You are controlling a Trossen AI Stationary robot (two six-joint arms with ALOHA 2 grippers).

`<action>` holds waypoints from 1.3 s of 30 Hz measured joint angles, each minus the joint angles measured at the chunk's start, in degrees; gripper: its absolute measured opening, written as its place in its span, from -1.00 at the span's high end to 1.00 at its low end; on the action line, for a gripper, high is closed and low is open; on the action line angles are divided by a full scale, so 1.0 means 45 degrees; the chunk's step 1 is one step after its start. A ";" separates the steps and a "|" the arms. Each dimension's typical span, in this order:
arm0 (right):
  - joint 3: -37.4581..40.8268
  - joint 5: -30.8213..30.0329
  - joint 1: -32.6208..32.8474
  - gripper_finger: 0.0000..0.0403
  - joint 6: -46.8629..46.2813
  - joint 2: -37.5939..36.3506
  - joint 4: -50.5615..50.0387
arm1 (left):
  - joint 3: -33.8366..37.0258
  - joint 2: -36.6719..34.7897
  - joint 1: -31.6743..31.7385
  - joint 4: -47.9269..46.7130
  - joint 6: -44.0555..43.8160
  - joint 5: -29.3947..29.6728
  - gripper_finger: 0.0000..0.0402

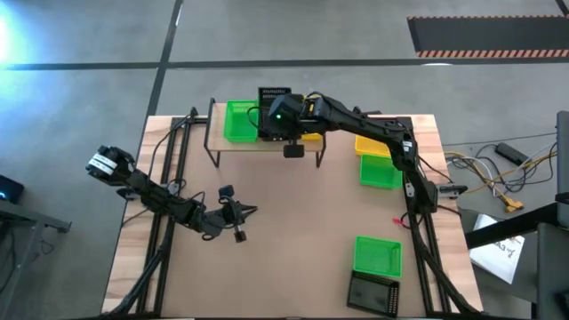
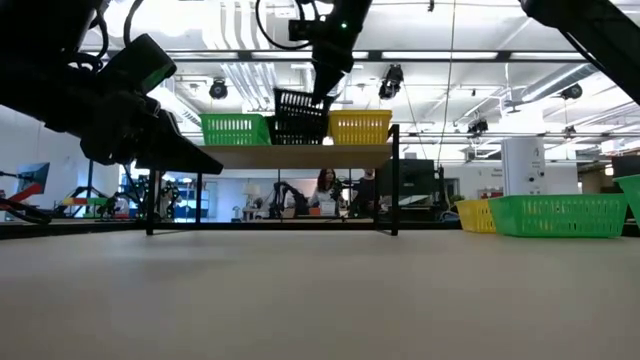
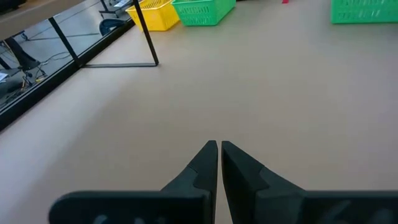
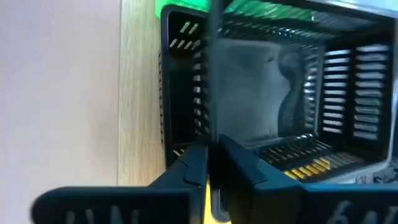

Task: Stack baskets on shelf by color
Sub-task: Stack the top black bin on the black bin on the shelf, then stack the top green bin on the green bin on the shelf

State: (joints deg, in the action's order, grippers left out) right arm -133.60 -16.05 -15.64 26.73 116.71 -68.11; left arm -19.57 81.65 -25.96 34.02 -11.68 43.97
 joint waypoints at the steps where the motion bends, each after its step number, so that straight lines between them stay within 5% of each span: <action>1: 0.0000 0.0000 0.0000 0.80 -0.0048 0.0000 -0.0049 | 0.0002 0.0000 0.0000 0.0000 0.0000 0.0000 0.97; 9: -0.0066 0.0165 0.0024 0.40 -0.0200 -0.0039 -0.0135 | 0.0000 0.0000 0.0000 0.0030 0.0005 -0.0001 0.97; 15: -0.0121 0.0709 0.0024 0.31 -0.0431 -0.0400 -0.0144 | 0.0000 0.0000 0.0000 0.0073 0.0007 -0.0005 0.97; 22: 0.0020 0.2097 -0.0075 0.41 -0.1700 -0.1127 0.0272 | -0.0005 0.0000 0.0000 0.0155 0.0027 -0.0005 0.97; 28: 0.1729 0.1943 -0.0219 0.60 -0.2954 -0.1054 0.3046 | -0.0009 -0.0005 0.0010 0.0683 0.0432 -0.0005 0.97; 39: 0.2645 0.1899 -0.0131 0.95 -0.3320 -0.1687 0.3982 | -0.0071 -0.0005 -0.0005 0.0736 0.0340 -0.0073 0.97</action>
State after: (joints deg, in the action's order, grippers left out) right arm -121.70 -7.51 -16.23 11.79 109.11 -50.19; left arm -19.89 81.62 -25.98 37.33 -10.15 43.64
